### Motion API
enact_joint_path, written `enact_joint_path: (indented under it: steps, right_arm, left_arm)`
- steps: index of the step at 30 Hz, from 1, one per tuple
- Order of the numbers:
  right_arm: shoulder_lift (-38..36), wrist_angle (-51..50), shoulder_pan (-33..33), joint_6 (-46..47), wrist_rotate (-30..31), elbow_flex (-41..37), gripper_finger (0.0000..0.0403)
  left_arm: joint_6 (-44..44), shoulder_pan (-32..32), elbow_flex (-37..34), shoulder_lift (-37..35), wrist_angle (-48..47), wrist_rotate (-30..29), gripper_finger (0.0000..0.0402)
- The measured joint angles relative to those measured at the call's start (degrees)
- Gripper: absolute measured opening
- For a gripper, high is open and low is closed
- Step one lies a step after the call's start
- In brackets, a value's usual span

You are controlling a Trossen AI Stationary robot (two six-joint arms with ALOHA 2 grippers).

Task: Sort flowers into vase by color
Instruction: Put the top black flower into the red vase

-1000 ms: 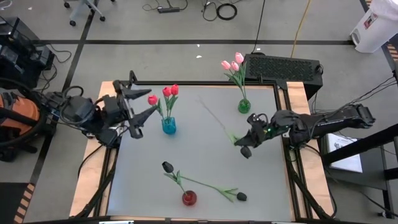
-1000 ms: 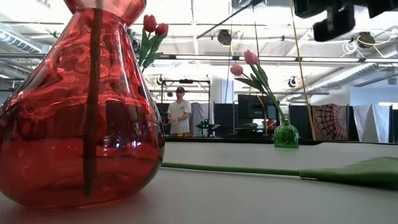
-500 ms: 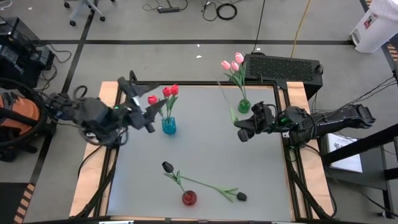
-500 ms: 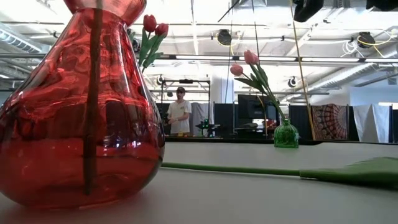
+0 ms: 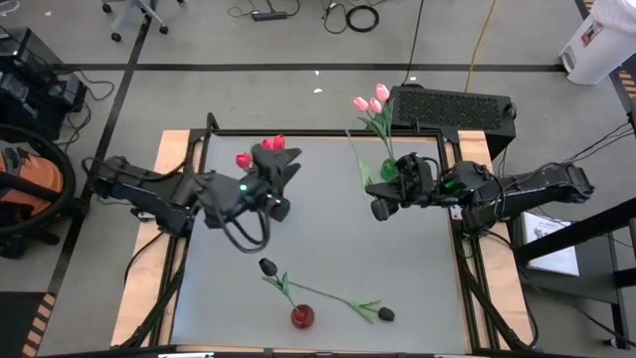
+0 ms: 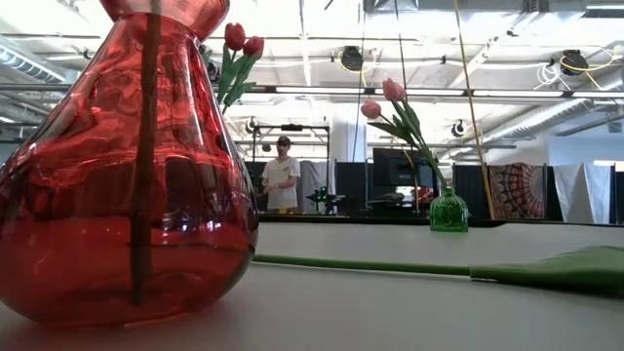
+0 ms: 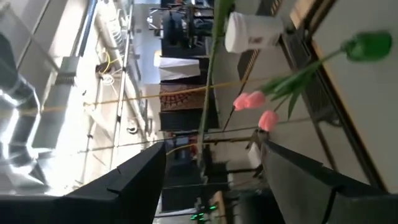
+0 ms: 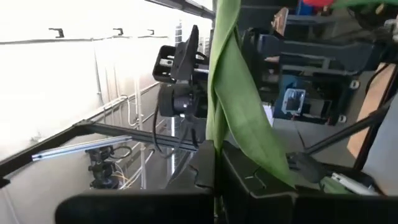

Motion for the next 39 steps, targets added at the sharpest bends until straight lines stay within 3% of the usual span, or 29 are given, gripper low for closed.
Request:
enact_joint_path:
  steps: [14,39]
  right_arm:
    - [10.06,1.04,5.68,7.7,-0.02,3.9,0.0]
    - [11.38,4.12,6.49,7.41,0.37,3.94,0.0]
  left_arm:
    - [2.95,2.29,0.0,3.18,0.59,-0.11,0.0269]
    - [-1.71,2.24,0.0,6.31,2.19,9.51,0.0269]
